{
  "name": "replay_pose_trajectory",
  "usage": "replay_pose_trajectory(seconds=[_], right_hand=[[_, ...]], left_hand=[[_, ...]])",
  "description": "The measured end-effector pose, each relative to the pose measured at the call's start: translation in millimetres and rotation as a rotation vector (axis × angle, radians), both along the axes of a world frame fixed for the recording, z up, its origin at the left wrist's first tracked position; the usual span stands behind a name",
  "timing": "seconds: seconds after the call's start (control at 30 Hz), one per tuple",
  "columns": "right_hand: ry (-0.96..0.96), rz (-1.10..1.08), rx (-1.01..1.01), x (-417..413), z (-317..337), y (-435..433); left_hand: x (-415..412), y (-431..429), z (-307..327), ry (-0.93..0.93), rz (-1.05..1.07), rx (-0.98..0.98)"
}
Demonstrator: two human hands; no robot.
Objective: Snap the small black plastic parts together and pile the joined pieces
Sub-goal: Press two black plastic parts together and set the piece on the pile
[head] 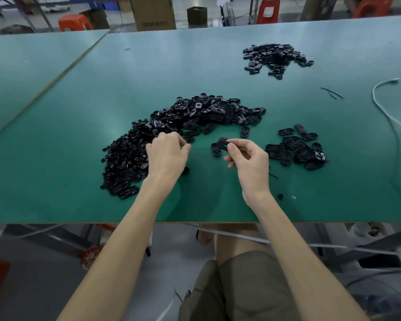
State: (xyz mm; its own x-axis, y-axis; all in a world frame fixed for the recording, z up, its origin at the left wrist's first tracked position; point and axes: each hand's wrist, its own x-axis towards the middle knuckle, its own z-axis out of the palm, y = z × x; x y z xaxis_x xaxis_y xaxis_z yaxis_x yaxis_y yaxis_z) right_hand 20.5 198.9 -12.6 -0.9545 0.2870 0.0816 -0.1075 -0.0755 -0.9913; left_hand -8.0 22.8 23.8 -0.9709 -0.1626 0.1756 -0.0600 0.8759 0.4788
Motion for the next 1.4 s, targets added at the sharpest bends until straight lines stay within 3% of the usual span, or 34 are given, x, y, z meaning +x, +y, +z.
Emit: replay_pose_trajectory(seconds=[0.17,0.43,0.53,0.6,0.73,0.9,1.03,1.4], right_hand=[[-0.013,0.003,0.008,0.6,0.4,0.7],[-0.017,0.006,0.020,1.2,0.0,0.2],[-0.015,0.003,0.013,1.3,0.3,0.5],[-0.013,-0.001,0.011,1.2,0.2,0.3],[-0.008,-0.031,0.014,0.1,-1.0,-0.3],[-0.011,-0.069,0.032,-0.1,-2.9,0.7],[0.000,-0.062,0.010,-0.8,-2.5,0.9],[0.005,-0.067,-0.004,-3.4,-3.4,1.6]], left_hand=[[-3.4,-15.0,-4.6,-0.086,0.069,-0.205],[-7.7,-15.1,-9.9,-0.091,0.059,-0.174],[-5.4,-9.7,-10.1,-0.011,0.037,-0.145],[-3.6,-1.3,-8.2,0.062,-0.012,-0.035],[3.3,30.9,-2.6,0.069,-0.216,0.696],[4.6,64.0,-20.5,0.077,-0.225,1.079],[1.9,61.8,-31.0,0.107,-0.187,1.207],[3.7,59.8,-36.8,0.113,-0.250,1.236]])
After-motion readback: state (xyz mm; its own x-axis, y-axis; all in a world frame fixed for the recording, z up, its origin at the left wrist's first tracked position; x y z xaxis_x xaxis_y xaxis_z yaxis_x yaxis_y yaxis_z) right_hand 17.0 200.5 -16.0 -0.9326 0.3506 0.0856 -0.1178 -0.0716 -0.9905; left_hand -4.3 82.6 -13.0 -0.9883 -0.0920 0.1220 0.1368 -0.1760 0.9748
